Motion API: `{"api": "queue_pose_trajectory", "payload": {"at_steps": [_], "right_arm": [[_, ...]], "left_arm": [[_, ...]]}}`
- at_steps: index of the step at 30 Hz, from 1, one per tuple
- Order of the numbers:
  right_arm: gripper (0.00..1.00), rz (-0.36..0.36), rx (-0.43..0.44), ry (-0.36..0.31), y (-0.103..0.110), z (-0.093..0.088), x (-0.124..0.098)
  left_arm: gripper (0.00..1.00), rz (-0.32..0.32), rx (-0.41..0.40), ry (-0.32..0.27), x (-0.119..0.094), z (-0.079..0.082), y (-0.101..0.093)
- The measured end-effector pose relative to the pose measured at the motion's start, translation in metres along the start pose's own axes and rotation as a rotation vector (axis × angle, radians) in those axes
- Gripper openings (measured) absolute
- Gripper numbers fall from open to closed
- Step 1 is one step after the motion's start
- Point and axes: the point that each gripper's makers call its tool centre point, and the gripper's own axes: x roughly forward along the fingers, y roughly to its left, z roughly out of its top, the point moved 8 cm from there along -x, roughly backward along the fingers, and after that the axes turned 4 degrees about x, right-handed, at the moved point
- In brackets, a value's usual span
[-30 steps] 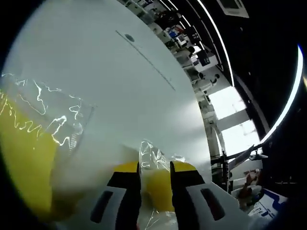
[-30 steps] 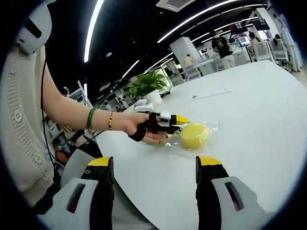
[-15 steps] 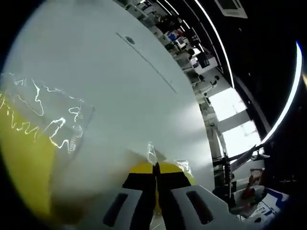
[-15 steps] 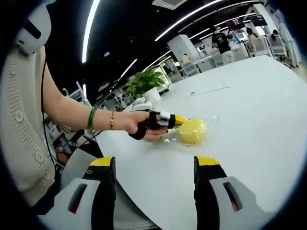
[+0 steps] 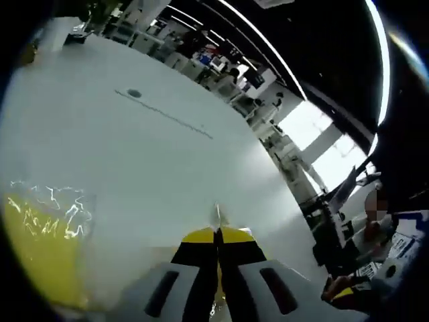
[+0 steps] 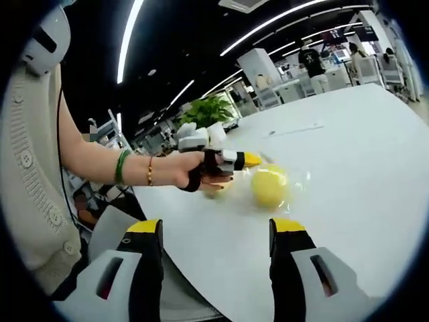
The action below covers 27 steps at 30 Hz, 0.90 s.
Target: Compare the silicone blocks by pressing each to a similar depth, holding the contact briefly, and releasing to observe deformation and rebound differences across the visible hardness samples.
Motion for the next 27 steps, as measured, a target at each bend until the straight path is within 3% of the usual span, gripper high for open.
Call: {"api": "queue_pose_trajectory", "payload": {"at_steps": [8, 16, 27], "right_arm": [[0.58, -0.008, -0.047, 0.001, 0.021, 0.006, -0.007], [0.58, -0.022, -0.089, 0.000, 0.039, 0.010, -0.010], [0.57, -0.035, -0.175, 0.003, 0.058, 0.027, -0.001]], "left_arm": [[0.00, -0.045, 0.332, 0.010, -0.022, 0.003, -0.028], [0.00, -0.124, 0.480, 0.010, -0.044, 0.013, -0.051], [0.00, -0.166, 0.644, -0.039, -0.090, 0.041, -0.058]]}}
